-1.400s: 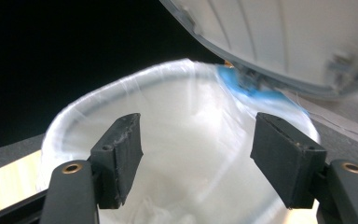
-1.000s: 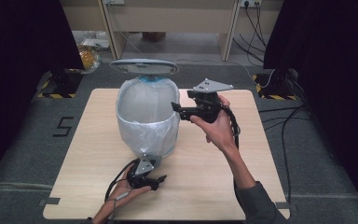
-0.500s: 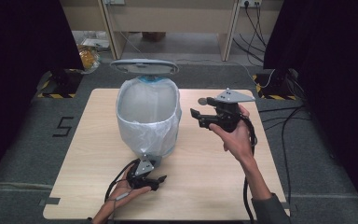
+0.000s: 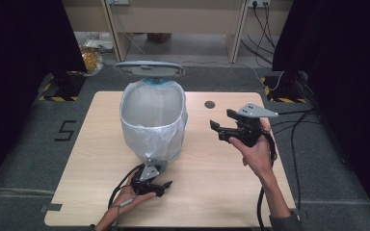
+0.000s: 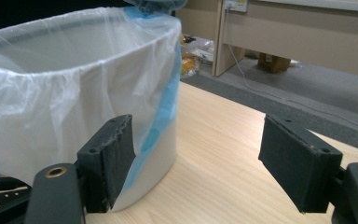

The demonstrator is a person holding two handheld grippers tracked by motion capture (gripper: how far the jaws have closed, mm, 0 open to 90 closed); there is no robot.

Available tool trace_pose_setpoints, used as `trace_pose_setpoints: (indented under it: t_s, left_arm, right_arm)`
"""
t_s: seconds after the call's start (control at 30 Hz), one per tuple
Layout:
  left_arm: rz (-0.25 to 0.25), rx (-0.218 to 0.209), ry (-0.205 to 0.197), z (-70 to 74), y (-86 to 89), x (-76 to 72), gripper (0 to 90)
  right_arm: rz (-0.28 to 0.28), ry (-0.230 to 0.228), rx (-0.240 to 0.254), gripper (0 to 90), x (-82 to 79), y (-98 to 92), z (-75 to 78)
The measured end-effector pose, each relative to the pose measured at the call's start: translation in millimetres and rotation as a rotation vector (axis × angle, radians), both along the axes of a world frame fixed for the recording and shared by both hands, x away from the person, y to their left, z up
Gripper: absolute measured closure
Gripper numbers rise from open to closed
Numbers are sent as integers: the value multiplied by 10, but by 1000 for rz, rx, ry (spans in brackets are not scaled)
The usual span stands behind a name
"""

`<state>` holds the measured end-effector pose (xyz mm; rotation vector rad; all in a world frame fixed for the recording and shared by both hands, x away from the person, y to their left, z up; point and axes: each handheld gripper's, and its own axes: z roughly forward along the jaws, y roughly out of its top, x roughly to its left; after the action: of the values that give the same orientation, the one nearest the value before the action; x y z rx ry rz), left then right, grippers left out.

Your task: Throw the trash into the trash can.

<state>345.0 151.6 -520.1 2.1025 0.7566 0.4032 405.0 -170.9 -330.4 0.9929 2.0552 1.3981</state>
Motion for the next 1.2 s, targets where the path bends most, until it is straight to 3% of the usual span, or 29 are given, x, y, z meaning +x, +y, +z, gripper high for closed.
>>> trace_pose_setpoints:
  t_s: [0.8, 1.0, 1.2]
  left_arm:
    - [2, -4, -1, -2, -1, 0, 265]
    - [2, -4, 0, -2, 0, 0, 265]
    - [2, -5, 7, -2, 1, -3, 265]
  right_arm:
    - [-47, 19, -33, 238, -386, -275, -512]
    - [-55, 24, -28, 227, -465, -294, -652]
    - [-59, 37, 8, 217, -495, -318, -839]
